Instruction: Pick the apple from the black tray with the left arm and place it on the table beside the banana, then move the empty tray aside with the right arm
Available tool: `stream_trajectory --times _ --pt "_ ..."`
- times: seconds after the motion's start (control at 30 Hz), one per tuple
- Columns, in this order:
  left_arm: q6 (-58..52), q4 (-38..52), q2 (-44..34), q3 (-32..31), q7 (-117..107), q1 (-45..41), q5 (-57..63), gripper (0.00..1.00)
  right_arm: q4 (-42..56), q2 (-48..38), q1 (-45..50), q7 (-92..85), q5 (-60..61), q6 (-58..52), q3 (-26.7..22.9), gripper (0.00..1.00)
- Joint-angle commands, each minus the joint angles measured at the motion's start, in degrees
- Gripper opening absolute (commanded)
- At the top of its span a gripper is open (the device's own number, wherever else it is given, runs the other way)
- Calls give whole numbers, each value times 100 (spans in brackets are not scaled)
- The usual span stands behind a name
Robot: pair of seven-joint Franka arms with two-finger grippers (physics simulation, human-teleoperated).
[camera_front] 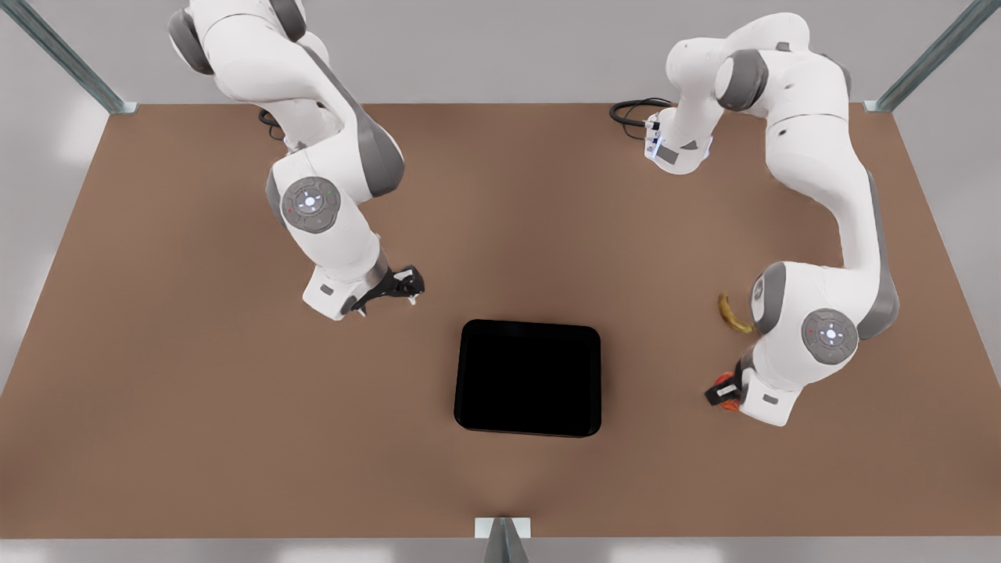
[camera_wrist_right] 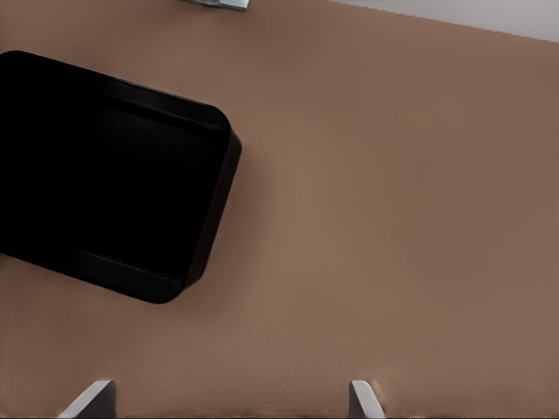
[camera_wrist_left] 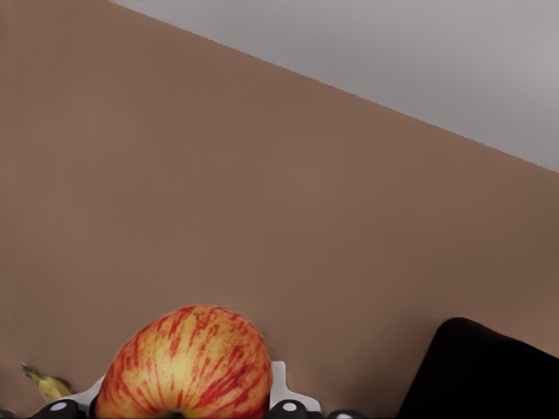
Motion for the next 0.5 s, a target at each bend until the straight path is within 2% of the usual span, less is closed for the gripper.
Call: stream_trajectory --times 0.0,0.03,0.1,0.13,0.17,0.27,0.3,0.43,0.47 --pt "-261 -370 -153 26 3361 232 -28 73 -368 9 1 3678 456 543 25 100" --pt "354 -1090 -408 35 3572 443 -28 73 -598 18 9 3775 457 1105 33 100" --pt "996 -1759 -531 35 3897 786 -37 73 -598 229 27 4038 456 1492 33 100" --pt "1532 -2277 -654 35 3897 786 -37 73 -983 238 62 4109 456 1983 42 100" --pt "1708 -2575 -777 43 3906 847 -28 73 -1589 107 71 4292 448 2878 51 100" --pt "2016 -2963 -856 122 4073 962 95 74 -1687 132 185 4504 395 3294 68 100" --pt "2016 -2963 -856 123 4126 988 95 100 -1679 194 185 4504 386 3303 68 100" --pt "2008 -2955 -821 131 4117 1015 95 100 -1565 510 440 4504 377 3523 68 100" --pt "1990 -2946 -812 149 4082 1024 95 100 -1529 607 475 4443 395 3865 60 100"
